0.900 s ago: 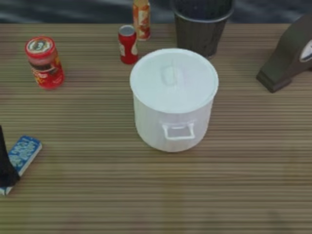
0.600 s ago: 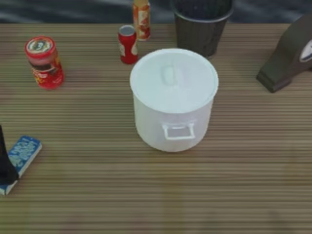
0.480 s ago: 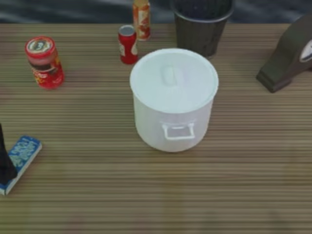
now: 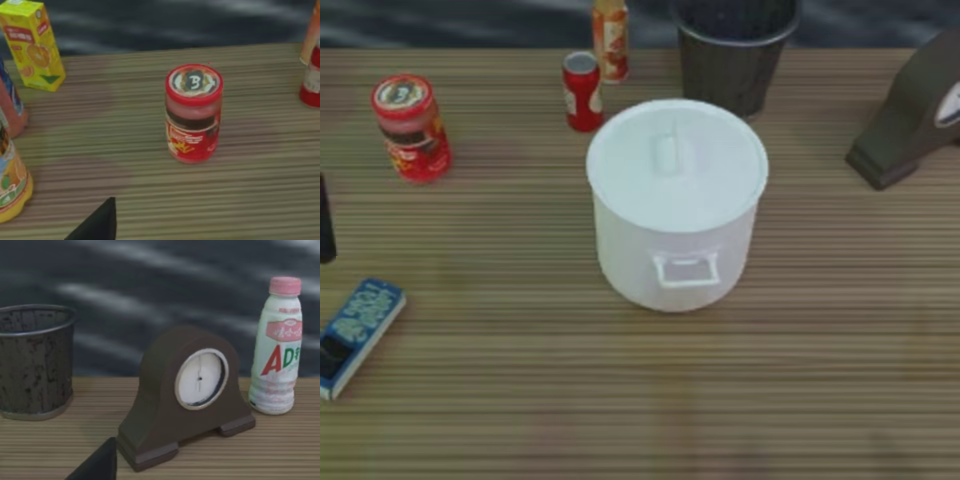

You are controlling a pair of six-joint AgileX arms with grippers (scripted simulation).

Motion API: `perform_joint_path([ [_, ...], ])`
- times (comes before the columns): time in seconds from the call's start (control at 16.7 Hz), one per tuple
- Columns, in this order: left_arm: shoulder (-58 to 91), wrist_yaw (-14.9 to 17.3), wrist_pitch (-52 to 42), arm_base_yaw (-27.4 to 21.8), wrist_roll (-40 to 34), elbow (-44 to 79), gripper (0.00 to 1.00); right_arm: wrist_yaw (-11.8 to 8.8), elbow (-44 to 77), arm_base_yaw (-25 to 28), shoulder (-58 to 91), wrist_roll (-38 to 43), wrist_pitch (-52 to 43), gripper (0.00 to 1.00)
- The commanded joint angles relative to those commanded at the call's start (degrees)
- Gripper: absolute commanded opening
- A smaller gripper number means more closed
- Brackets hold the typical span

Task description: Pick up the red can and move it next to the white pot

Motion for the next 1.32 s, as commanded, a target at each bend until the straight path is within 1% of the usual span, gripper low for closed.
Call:
perform_joint_path([
  [0.84,73.91,1.24,-37.58,-0.82,6.15,80.96,1.0,0.0,0.0,0.0,0.0,0.0,0.0,1.0],
  [1.08,92.23,1.21,-47.55,-0.55,7.17,98.49,1.0,0.0,0.0,0.0,0.0,0.0,0.0,1.0],
  [1.32,105.61,1.09,-55.21,-0.21,7.71,109.79,1.0,0.0,0.0,0.0,0.0,0.0,0.0,1.0],
])
